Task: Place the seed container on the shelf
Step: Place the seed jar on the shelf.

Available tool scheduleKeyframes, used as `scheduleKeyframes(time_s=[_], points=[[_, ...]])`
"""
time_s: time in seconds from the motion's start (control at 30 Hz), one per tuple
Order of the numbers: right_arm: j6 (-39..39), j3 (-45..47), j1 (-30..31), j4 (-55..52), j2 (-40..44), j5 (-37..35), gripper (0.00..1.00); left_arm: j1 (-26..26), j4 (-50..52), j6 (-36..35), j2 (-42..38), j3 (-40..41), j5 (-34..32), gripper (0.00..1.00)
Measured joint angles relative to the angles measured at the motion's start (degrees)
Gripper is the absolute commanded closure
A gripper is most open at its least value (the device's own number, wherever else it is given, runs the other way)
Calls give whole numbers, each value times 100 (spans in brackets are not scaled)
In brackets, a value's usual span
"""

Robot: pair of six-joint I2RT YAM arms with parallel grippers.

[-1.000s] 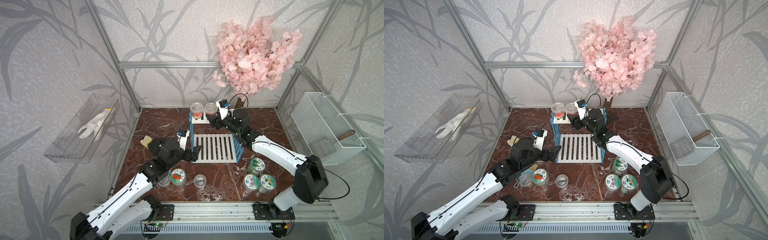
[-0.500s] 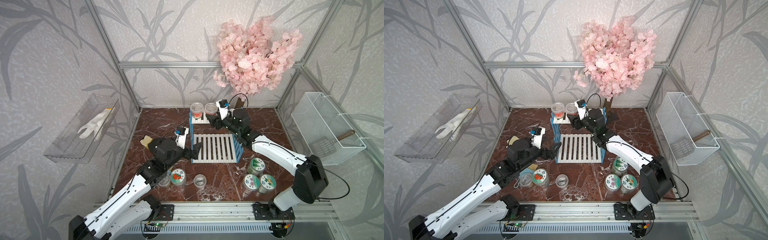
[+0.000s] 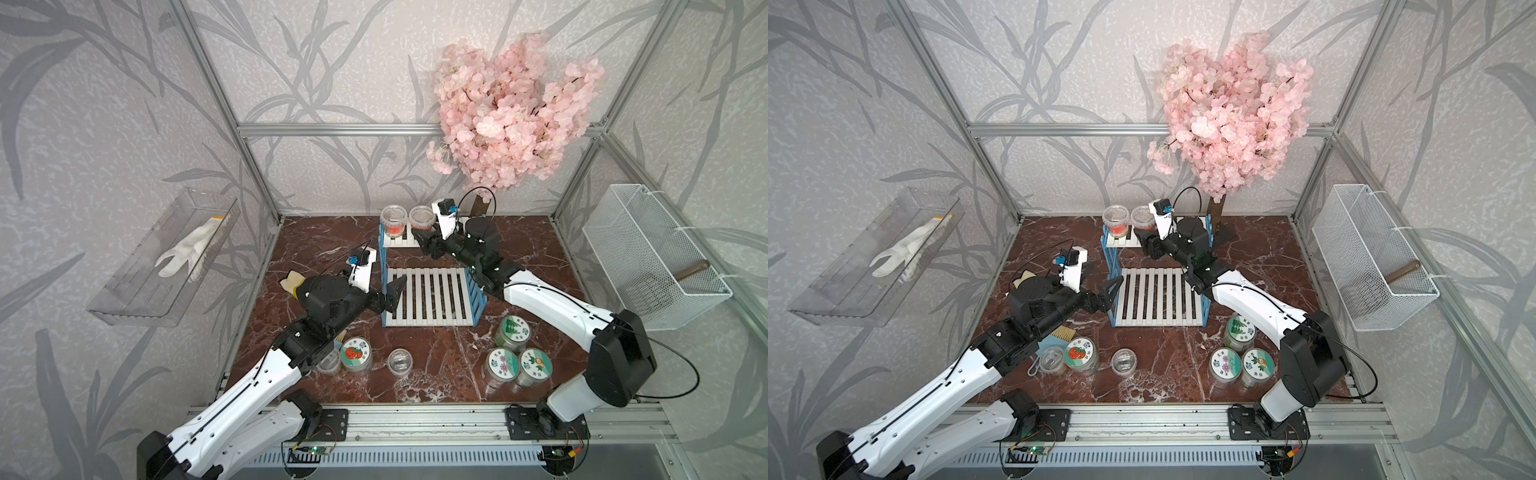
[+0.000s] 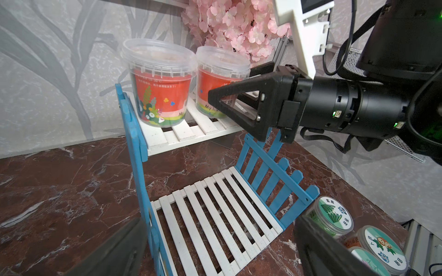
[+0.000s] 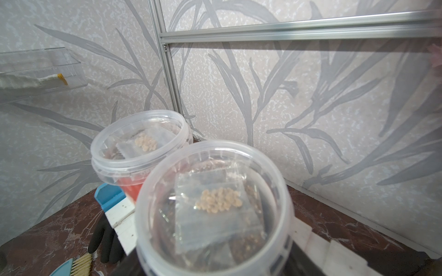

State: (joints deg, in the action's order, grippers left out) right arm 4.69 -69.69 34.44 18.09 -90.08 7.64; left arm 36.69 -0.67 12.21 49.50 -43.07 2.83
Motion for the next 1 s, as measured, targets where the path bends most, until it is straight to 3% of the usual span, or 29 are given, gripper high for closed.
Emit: scheduleKeyframes(time_s=[1.0], points=[[-2, -74, 0, -37, -55, -9, 29, -2, -61, 44, 105, 0, 31, 0]])
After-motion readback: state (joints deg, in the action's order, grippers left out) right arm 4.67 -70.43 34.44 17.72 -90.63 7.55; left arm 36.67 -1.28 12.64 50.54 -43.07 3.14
